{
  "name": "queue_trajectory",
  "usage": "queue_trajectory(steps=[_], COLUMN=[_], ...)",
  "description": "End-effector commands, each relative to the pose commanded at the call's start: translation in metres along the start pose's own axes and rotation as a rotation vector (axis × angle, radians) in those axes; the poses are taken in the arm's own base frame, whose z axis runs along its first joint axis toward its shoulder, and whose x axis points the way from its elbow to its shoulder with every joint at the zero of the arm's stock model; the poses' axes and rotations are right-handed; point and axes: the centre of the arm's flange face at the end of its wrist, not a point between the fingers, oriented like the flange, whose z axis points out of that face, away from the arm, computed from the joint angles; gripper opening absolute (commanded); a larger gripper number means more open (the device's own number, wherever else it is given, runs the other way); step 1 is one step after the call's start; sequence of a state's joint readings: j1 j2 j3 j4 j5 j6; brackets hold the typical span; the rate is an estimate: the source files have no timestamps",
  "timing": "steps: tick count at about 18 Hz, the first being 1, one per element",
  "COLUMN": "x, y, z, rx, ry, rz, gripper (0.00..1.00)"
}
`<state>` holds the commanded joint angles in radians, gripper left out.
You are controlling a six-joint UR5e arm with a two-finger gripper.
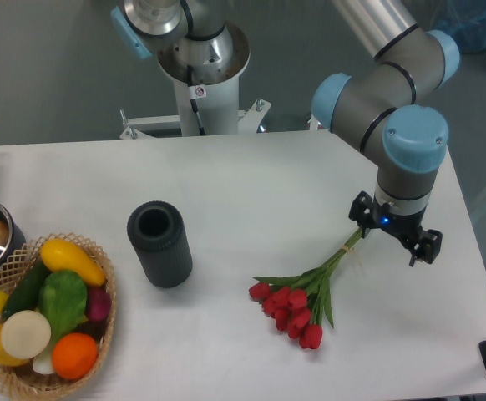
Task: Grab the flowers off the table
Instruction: 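Move the open gripper over the red tulip stems and lower it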
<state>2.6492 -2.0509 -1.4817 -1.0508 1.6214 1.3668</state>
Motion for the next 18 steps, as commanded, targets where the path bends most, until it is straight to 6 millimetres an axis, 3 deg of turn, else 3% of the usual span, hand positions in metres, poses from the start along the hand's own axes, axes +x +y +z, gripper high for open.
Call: queue_trajectory(steps=[3, 6, 7, 13, 18], x=[0.018, 0.047, 0.054, 0.074, 0.087], y=[-0.021, -0.024, -0.028, -0.061, -0.099], z=[0.014, 0.041, 0.037, 0.054, 0.082], rx=[0.015, 0.014, 0.017, -0.01, -0.015], ry=[-0.053, -0.061, -0.064, -0.031, 0.002], rz=[0.029, 0.039, 0.045, 0.04, 0.013], gripper=[1.0, 1.0, 1.0, 1.0, 1.0])
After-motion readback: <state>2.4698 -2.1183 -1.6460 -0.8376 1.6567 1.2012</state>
